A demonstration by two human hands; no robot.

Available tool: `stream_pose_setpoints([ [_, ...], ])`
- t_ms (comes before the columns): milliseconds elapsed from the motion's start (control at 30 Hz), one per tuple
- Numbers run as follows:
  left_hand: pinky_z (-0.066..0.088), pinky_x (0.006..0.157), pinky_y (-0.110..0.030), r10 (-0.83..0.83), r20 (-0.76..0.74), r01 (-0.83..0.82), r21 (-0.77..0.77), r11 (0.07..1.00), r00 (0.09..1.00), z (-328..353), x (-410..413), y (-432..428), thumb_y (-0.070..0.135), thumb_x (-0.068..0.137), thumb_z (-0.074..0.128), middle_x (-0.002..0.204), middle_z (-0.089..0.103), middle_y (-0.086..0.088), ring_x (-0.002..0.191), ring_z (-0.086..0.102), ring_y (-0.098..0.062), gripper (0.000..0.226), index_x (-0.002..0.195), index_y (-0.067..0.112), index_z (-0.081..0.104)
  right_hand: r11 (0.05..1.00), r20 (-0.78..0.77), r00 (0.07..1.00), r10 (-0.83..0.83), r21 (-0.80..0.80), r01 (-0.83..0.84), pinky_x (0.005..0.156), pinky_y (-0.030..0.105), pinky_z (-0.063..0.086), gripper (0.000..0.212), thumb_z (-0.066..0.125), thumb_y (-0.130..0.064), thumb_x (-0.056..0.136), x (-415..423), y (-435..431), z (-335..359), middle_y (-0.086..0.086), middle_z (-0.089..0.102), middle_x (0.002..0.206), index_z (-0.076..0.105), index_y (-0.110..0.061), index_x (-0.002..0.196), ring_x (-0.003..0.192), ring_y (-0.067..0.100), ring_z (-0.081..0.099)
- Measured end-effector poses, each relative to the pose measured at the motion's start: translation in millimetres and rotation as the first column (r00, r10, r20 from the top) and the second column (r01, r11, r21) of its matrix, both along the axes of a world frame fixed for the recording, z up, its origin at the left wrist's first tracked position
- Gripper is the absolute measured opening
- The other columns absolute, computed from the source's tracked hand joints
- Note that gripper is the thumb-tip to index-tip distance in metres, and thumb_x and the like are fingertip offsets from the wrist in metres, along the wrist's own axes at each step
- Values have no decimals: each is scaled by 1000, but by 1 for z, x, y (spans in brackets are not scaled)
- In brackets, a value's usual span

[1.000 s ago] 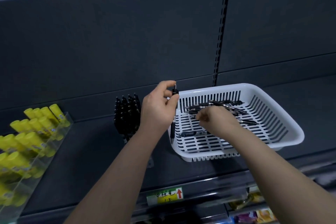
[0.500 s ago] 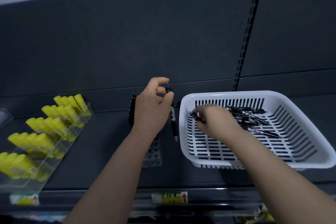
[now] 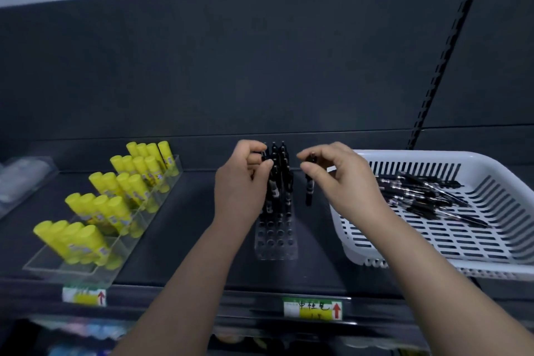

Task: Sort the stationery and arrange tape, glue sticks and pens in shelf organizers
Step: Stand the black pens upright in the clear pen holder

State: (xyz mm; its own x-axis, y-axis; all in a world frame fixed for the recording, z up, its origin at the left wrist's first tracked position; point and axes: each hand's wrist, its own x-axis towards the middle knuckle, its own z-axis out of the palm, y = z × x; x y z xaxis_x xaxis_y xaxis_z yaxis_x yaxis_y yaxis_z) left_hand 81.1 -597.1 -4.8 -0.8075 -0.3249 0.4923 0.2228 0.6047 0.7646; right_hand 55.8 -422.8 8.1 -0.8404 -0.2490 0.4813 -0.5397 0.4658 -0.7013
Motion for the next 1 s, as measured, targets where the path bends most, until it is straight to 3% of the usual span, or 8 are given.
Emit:
stream_pose_setpoints([
  [67, 49, 71, -23, -5, 17, 6, -58, 998, 1000, -4, 0, 1, 21, 85, 66, 81, 64, 16, 82, 62, -5, 21, 97, 34, 55, 999, 13, 999, -33, 37, 32, 66, 7, 38, 17, 67, -27, 85, 3, -1, -4, -9, 60, 84, 69, -35, 100, 79, 2, 57],
  [167, 35, 65, -7, 18, 27, -12, -216, 976, 999, -7, 0, 2, 23, 85, 66, 82, 58, 17, 86, 54, -1, 20, 100, 32, 57, 997, 38, 997, -73, 34, 72, 64, 8, 37, 20, 70, -24, 83, 5, -3, -6, -8, 63, 79, 70, -31, 101, 76, 6, 58],
  [233, 31, 63, -5, 20, 47, -7, -264, 965, 999, -10, 0, 1, 25, 85, 67, 84, 57, 15, 82, 50, 3, 20, 102, 31, 58, 996, 67, 994, -84, 1, 84, 61, 8, 37, 19, 72, -22, 81, 6, -3, -7, -8, 63, 76, 70, -30, 98, 73, 5, 58],
  [400, 47, 74, -34, 11, -7, -13, -440, 898, 1000, -17, 4, -2, 26, 80, 73, 89, 68, 9, 96, 51, -17, 14, 93, 23, 70, 993, 76, 991, -111, 37, 109, 65, 5, 38, 20, 68, -20, 85, 9, -5, -10, -14, 61, 78, 69, -29, 103, 75, 3, 58],
  [500, 49, 71, -38, 11, -32, -24, -437, 899, 999, -20, 4, -3, 26, 78, 76, 88, 68, 8, 94, 51, -19, 14, 91, 22, 73, 987, 33, 989, -141, 76, 138, 65, 4, 35, 23, 67, -21, 86, 10, -10, -9, -17, 60, 80, 67, -28, 108, 78, 4, 58],
  [600, 48, 73, -36, -2, -1, 1, -405, 914, 1000, -18, 3, -4, 28, 79, 75, 88, 66, 8, 94, 48, -16, 14, 92, 23, 75, 984, 1, 986, -165, 65, 164, 67, 12, 39, 22, 70, -21, 84, 10, -17, -8, -16, 61, 80, 65, -26, 105, 76, 3, 59],
  [833, 33, 78, -14, 2, 15, 2, -289, 957, 1000, -15, 10, -14, 21, 94, 56, 106, 66, 8, 99, 48, -10, 28, 121, 23, 65, 977, -15, 985, -170, 129, 170, 72, 20, 43, 20, 70, -21, 84, 1, -30, -10, -15, 59, 77, 63, -19, 102, 73, 8, 58],
  [1000, 34, 79, -15, 10, 19, -4, -303, 953, 1000, -10, 15, -21, 19, 94, 55, 106, 66, 9, 99, 50, -11, 22, 109, 23, 70, 974, -34, 987, -154, 160, 158, 72, 20, 42, 20, 70, -21, 84, -5, -39, -7, -12, 59, 78, 62, -19, 102, 75, 11, 60],
])
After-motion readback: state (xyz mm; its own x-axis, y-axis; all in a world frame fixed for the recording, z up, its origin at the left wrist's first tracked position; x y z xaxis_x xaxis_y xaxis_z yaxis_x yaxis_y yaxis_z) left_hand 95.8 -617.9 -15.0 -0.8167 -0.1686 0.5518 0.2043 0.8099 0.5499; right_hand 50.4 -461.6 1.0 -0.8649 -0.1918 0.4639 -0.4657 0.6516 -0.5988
